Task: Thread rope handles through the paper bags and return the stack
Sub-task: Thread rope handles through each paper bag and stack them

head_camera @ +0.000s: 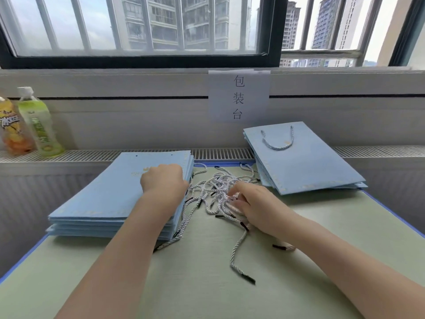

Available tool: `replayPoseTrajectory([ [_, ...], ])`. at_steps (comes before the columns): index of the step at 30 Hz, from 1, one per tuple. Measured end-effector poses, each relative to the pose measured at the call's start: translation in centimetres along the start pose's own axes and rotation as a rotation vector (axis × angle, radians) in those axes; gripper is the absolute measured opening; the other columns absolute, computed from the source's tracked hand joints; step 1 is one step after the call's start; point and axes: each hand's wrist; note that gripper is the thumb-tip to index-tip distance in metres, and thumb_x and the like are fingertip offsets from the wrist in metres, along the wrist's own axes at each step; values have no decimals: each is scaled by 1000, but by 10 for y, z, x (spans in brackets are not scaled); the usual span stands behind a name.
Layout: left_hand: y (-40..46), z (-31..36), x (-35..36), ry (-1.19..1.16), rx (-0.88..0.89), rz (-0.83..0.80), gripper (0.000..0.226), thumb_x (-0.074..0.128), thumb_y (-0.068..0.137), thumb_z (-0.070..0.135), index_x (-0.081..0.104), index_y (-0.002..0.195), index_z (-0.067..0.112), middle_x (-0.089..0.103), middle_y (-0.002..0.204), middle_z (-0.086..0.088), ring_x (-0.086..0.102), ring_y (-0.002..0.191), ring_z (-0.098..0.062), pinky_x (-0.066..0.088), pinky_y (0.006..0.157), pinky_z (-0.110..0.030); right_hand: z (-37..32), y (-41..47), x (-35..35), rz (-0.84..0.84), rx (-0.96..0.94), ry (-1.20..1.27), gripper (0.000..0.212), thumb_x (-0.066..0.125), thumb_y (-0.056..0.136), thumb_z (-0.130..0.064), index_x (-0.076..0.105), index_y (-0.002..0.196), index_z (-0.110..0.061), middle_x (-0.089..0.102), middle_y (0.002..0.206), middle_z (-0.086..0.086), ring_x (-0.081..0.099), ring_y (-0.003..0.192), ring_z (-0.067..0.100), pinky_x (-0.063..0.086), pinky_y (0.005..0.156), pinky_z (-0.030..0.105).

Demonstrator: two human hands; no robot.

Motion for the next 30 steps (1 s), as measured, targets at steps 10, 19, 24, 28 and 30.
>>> replayPoseTrajectory([
  [10, -19, 16, -25, -22, 29, 240, 35, 44, 94, 14, 27, 63, 14, 55, 86, -11, 54, 85, -31, 35, 67, -30, -3, 7, -30, 131, 322, 1278, 34, 32, 97, 7, 64, 92, -5, 48, 67, 4, 47, 53, 11, 43, 52, 21],
  [19, -49, 72, -8, -241, 532, 606, 21, 53, 70, 28, 59, 54, 17, 53, 51, 1, 50, 52, -22, 38, 53, -27, -8, 10, -29, 35, 409, 1511, 50, 61, 81, -46, 58, 98, 2, 48, 79, 14, 51, 78, 26, 49, 67, 33],
  [24, -42, 67, 1, -553, 468, 500, 48, 28, 89, 41, 68, 98, 16, 68, 93, -2, 59, 93, -27, 39, 76, -37, 3, 3, -53, 322, 441, 1211, 22, 47, 96, -14, 63, 85, -5, 69, 71, 7, 66, 64, 21, 54, 58, 28],
  [28, -22, 45, -5, -834, 102, 389, 52, 44, 98, 30, 30, 144, 12, 40, 142, -8, 39, 127, -25, 32, 97, -34, 21, -5, -94, 373, 527, 1043, 27, 53, 94, -29, 67, 85, -9, 72, 67, 3, 68, 55, 18, 53, 46, 26],
  [30, -13, 36, -8, -1270, -43, 137, 66, 51, 96, 30, 16, 149, 12, 41, 140, -9, 50, 117, -22, 38, 94, -30, 25, -11, -108, 309, 540, 932, 31, 56, 93, -34, 69, 82, -8, 72, 67, 3, 68, 54, 18, 53, 46, 24],
])
Point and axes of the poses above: each hand's wrist, its own y-axis towards the middle knuckle, its own x-axis out of the palm, z = x × y
